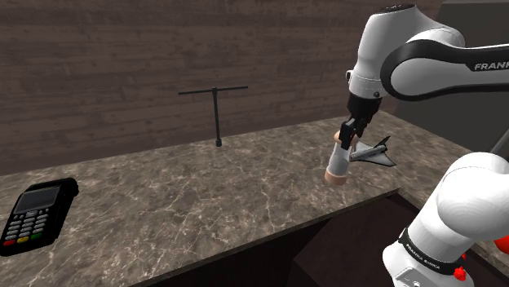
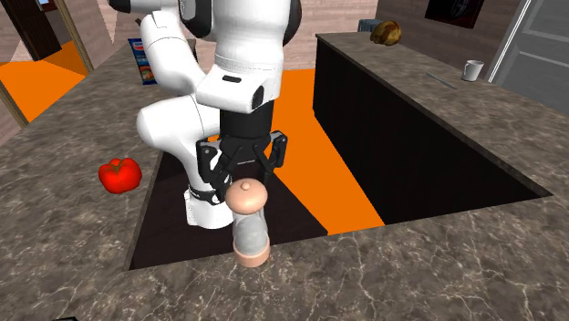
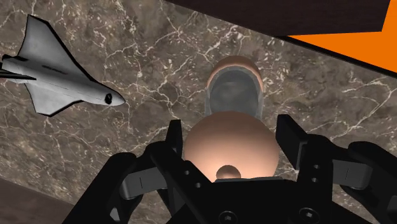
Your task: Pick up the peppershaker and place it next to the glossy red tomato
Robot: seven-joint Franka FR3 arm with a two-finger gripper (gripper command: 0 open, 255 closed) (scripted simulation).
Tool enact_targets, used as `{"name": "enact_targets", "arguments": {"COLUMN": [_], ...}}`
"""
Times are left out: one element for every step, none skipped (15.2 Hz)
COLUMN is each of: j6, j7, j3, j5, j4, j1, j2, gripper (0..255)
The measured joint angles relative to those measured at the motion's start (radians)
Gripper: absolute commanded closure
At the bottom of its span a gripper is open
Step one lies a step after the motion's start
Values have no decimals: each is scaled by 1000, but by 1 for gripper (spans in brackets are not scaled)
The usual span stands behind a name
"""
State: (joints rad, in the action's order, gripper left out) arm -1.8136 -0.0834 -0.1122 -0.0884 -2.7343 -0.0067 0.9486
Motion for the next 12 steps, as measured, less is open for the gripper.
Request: {"name": "enact_targets", "arguments": {"j6": [14,25,39,55,65,76,89,102,116,123,136,151], "j7": [0,1,1,3,6,6,10,12,14,15,15,20], "j3": [-2,-1,-2,-2,-1,-1,1,2,2,3,1,4], "j5": [2,1,2,3,2,2,0,0,0,-1,0,-2], "j4": [12,26,39,51,66,83,98,110,124,135,151,167], "j1": [1,0,1,1,0,-1,-2,-3,-3,-4,-3,-5], "j2": [2,-1,-1,4,-1,-7,-9,-7,-7,-11,-14,-15], "gripper": [255,255,255,255,255,255,255,255,255,255,255,255]}}
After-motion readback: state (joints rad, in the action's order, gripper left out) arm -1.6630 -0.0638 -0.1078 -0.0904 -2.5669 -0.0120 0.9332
